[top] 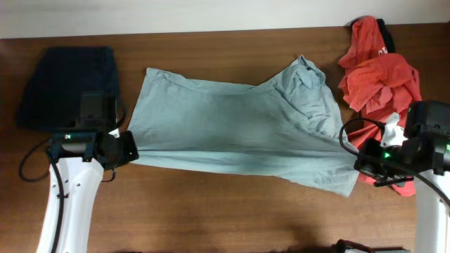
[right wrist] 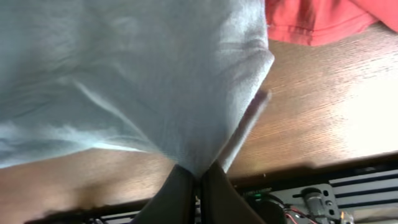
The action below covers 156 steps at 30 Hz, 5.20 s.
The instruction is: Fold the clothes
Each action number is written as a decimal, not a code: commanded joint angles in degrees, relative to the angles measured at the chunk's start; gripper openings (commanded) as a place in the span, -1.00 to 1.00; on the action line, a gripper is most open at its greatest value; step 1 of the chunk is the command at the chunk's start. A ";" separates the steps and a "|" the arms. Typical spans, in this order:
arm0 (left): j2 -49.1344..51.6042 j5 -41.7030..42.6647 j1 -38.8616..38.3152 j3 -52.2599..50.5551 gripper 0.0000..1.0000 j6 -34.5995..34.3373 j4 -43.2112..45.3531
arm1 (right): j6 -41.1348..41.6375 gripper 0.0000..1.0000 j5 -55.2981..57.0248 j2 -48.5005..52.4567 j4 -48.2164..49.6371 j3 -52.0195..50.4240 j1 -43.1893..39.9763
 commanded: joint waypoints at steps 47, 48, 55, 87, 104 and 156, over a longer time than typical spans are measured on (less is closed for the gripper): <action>29.68 0.92 -1.60 -0.09 -0.99 -0.13 36.57 | -1.05 -0.92 1.22 28.85 32.04 0.52 6.32; 29.94 0.92 -1.68 -0.09 -0.99 -0.13 37.00 | -1.05 -0.92 1.25 29.29 32.50 0.52 6.47; 31.78 0.92 -3.23 -0.09 -0.99 -0.13 40.15 | -1.09 -0.92 1.29 30.99 36.37 0.52 7.39; 33.42 -8.37 -4.00 -0.09 -0.99 -0.15 46.23 | -0.59 -0.35 6.08 37.42 43.15 0.52 7.54; 33.42 -8.13 -4.00 -0.09 -1.00 -0.15 44.78 | -0.87 0.50 -0.44 32.98 16.13 9.25 8.02; 33.42 -7.74 -4.00 -0.09 -0.85 -0.13 44.33 | 5.25 -0.92 15.76 25.51 35.93 -7.39 25.16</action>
